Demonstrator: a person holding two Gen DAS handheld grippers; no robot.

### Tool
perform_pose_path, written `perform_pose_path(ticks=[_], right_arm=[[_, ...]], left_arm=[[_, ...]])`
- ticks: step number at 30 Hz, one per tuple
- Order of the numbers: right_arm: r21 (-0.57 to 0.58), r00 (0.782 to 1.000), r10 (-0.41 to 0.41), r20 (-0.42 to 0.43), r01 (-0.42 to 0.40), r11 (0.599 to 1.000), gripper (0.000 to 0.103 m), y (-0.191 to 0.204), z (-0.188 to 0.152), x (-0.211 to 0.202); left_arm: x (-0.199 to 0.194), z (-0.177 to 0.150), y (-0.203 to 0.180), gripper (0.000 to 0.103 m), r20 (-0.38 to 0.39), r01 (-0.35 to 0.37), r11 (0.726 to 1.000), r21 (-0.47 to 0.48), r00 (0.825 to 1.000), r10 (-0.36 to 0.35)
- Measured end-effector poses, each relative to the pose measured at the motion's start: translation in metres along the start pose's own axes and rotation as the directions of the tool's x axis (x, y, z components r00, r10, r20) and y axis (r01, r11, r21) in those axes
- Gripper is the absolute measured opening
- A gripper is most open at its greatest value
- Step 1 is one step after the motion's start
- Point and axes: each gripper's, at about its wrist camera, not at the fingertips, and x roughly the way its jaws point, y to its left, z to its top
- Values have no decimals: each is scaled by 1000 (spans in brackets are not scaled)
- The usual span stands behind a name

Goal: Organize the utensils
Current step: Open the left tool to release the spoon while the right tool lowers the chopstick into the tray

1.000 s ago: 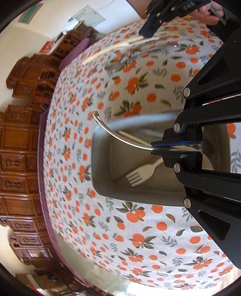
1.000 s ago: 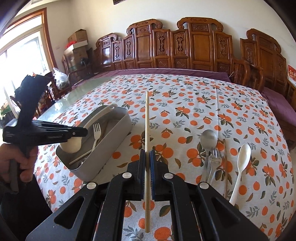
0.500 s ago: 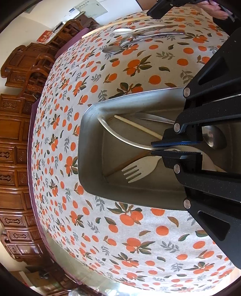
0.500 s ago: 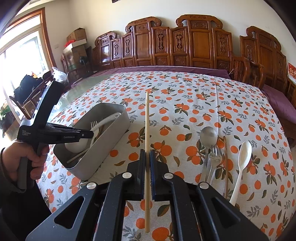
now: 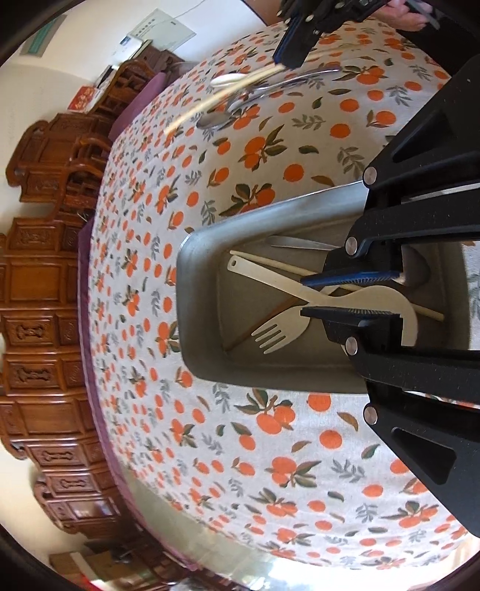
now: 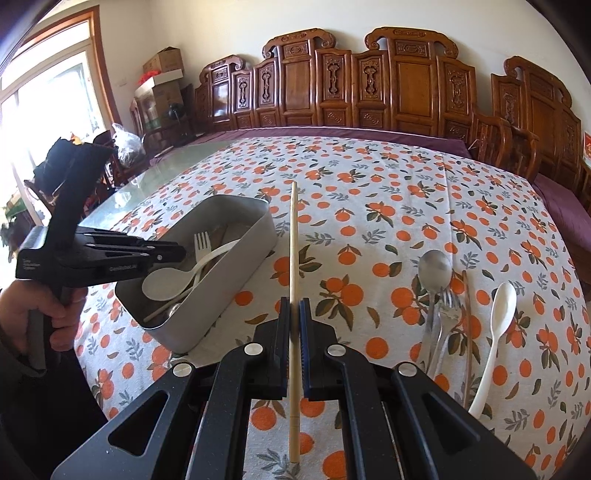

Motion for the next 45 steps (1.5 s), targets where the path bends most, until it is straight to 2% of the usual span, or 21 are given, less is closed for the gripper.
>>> perform_pose_path(ticks=[9, 14, 16, 20, 24, 28, 34, 45], right_arm=[[7, 1000, -5, -27, 5, 1000, 6, 7, -1, 11], [14, 999, -1, -37, 1, 1000, 6, 15, 1, 18], [10, 999, 1, -35, -1, 1000, 6, 19, 4, 18], [25, 999, 30, -20, -29, 999, 6, 33, 13, 18], [59, 997, 72, -19, -71, 996, 6, 47, 23, 24], [104, 994, 112, -18, -110, 989, 6, 59, 32, 34], [123, 988, 147, -39, -141, 982, 6, 83, 45, 52], [131, 988, 111, -103, -97, 987, 6, 106, 52, 98]], left_arm=[[-18, -13, 12, 14, 45, 50, 999, -19, 998, -49], [-23, -17, 18, 15, 64, 39, 999, -13, 997, -38], [-28, -18, 22, 26, 79, 32, 999, -13, 996, -31], [-34, -18, 29, 37, 105, 4, 1000, 0, 995, -4], [-38, -17, 38, 59, 117, -5, 1000, -7, 993, 6], [-40, -15, 50, 71, 129, -3, 1000, -29, 992, 6], [-41, -14, 67, 75, 137, -12, 998, -59, 990, 20], [-43, -14, 82, 75, 144, -1, 995, -99, 989, 15]])
